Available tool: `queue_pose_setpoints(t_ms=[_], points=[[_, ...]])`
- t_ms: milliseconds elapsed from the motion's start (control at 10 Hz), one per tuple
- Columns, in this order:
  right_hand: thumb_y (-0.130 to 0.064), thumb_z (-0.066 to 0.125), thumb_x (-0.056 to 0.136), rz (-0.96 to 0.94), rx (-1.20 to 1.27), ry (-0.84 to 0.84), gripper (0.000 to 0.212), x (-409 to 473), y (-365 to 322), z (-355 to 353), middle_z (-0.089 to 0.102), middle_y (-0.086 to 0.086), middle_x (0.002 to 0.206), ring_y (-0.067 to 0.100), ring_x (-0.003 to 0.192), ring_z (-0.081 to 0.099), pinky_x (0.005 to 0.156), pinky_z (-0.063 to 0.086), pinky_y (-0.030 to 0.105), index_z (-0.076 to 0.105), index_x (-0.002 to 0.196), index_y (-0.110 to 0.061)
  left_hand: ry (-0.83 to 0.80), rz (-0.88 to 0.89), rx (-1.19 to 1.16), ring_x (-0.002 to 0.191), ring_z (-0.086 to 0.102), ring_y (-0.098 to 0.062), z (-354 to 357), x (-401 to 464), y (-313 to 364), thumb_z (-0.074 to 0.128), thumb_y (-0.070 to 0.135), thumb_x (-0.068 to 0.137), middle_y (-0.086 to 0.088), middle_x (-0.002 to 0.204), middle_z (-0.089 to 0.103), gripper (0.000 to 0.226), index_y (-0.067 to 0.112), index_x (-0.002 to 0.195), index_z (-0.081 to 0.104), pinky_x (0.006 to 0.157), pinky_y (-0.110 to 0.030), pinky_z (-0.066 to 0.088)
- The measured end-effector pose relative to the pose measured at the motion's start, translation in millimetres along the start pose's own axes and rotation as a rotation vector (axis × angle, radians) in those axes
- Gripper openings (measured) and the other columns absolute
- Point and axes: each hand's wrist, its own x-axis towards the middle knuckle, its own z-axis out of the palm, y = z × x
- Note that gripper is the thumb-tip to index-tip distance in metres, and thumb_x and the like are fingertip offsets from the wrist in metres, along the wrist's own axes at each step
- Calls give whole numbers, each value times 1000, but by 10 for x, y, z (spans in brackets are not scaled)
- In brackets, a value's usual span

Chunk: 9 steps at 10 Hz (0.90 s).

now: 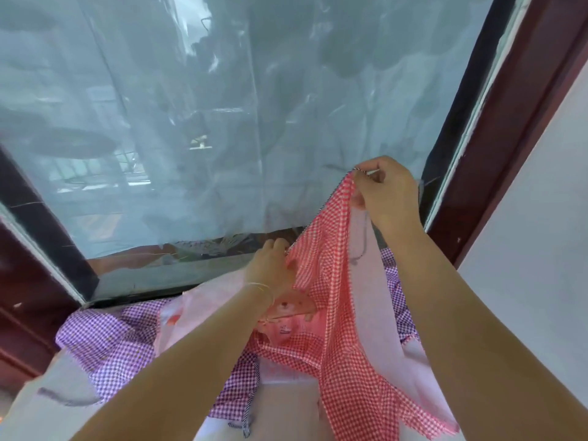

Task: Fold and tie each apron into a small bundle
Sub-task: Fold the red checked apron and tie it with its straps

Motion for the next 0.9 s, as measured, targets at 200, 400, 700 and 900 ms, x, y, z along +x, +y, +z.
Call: queue_pose_setpoints(t_ms=[200,400,700,900], points=[[-14,62,87,214,48,91,21,296,302,-248,72,4,77,23,69,71,70,59,37,65,72,-28,-2,-221,471,125,35,-30,-227,51,-621,45,19,91,-9,131,39,32,22,119,58,96,-44,40],[8,52,88,674,383,149,18,154,976,-193,61,10,70,12,51,63,42,48,19,66,95,-1,-59,-479,608,127,39,-28,-697,43,-1118,46,25,93,-8,136,39,42,20,134,43,96,-42,41],[-20,53,92,655,297,96,31,15,1086,65,64,6,82,13,62,57,55,51,23,64,111,2,-99,-244,-173,99,60,-27,-925,-56,-923,55,17,94,-8,107,63,21,11,114,55,86,-34,46],[-4,64,80,321,133,-152,18,-109,610,464,69,5,94,18,88,65,84,54,30,67,94,-16,-555,52,-324,95,56,2,-1013,-220,-78,38,26,103,-1,115,55,27,13,122,53,91,-16,41]])
